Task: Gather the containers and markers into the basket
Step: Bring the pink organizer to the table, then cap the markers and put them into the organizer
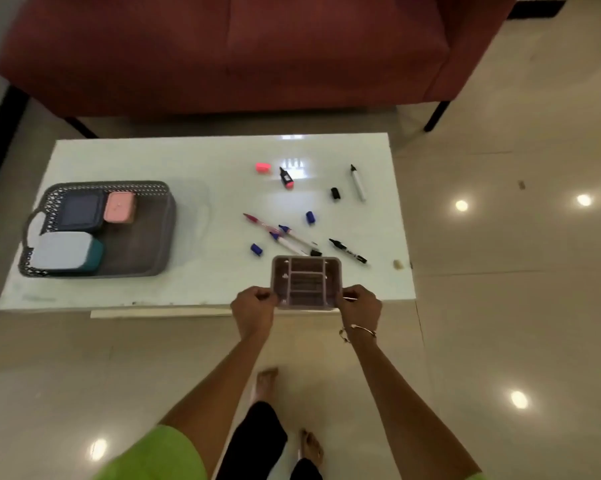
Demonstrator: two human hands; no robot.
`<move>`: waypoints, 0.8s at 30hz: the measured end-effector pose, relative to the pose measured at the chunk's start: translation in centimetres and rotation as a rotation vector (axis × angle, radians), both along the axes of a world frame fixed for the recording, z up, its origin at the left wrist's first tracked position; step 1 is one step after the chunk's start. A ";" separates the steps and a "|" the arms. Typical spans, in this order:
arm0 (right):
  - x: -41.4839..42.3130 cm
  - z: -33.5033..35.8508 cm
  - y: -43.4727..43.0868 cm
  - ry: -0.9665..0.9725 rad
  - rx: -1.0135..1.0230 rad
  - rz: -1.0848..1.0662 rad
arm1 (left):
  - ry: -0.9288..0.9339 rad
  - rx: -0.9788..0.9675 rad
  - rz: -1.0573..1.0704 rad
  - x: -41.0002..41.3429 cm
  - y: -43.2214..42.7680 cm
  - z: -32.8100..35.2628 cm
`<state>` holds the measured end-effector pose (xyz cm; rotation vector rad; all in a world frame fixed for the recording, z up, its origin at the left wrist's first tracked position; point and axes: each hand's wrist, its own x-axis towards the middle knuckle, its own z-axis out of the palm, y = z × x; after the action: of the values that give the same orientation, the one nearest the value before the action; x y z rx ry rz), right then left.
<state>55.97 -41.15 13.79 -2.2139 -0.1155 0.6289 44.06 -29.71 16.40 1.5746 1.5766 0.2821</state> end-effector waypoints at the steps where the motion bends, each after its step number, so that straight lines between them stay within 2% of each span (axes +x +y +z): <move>1: -0.3 0.0 2.3 0.011 0.017 0.033 | 0.009 0.025 0.017 -0.4 2.2 0.2; 5: -1.3 -0.4 12.0 0.043 0.073 0.124 | 0.082 0.086 0.093 -2.1 11.1 -0.8; 10: -3.3 -2.6 21.4 0.126 0.034 0.173 | 0.281 0.085 0.123 -3.7 18.8 -3.0; 16: -4.5 -6.0 26.7 0.190 -0.005 0.130 | 0.234 0.027 0.054 -4.4 24.4 -6.6; 21: -3.6 -8.2 28.1 0.147 -0.086 0.159 | 0.182 0.025 0.021 -3.7 26.6 -8.7; 24: -3.4 -7.8 28.9 0.140 -0.095 0.212 | 0.214 0.030 0.007 -3.9 27.3 -8.8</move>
<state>52.56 -12.26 6.02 -2.2581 -0.2549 0.9202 40.20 -2.43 7.59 1.6679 1.7479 0.1450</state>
